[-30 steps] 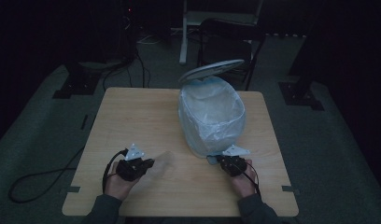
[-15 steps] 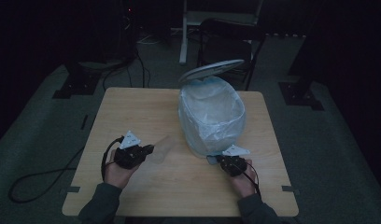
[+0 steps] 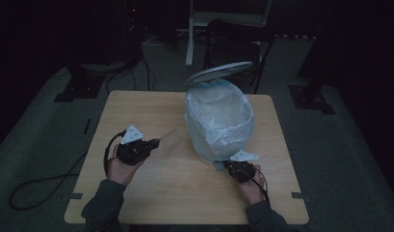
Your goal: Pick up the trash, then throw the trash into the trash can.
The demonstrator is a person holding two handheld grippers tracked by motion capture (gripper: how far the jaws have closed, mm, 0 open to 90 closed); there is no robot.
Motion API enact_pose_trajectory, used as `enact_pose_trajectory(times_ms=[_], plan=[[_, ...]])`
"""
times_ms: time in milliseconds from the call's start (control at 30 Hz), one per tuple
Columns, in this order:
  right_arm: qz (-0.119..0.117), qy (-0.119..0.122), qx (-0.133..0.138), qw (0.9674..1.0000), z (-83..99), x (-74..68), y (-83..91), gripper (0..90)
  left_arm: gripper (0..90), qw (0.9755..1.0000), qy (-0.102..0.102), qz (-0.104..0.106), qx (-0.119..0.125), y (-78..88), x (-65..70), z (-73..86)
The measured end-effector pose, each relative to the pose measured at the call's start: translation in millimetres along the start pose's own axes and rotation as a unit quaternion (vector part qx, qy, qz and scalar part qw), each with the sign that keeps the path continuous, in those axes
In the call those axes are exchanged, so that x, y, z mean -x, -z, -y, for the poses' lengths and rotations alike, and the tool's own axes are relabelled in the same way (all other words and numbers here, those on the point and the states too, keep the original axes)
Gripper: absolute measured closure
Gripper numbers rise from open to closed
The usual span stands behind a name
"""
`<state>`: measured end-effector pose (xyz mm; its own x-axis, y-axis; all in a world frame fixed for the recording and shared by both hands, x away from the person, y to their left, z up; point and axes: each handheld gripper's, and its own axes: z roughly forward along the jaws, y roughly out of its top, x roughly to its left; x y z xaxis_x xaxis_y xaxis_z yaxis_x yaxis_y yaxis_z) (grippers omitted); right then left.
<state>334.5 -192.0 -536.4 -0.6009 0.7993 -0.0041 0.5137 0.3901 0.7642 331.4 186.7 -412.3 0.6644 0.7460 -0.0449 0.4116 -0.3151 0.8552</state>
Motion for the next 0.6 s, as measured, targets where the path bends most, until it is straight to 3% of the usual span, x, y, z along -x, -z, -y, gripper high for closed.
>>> enact_pose_trajectory(times_ms=[600], plan=[[-0.001, 0.000, 0.000, 1.0000, 0.0, 0.6, 0.1, 90.0, 87.0, 0.9996, -0.006, 0.009, 0.025, 7.8, -2.5, -22.5]])
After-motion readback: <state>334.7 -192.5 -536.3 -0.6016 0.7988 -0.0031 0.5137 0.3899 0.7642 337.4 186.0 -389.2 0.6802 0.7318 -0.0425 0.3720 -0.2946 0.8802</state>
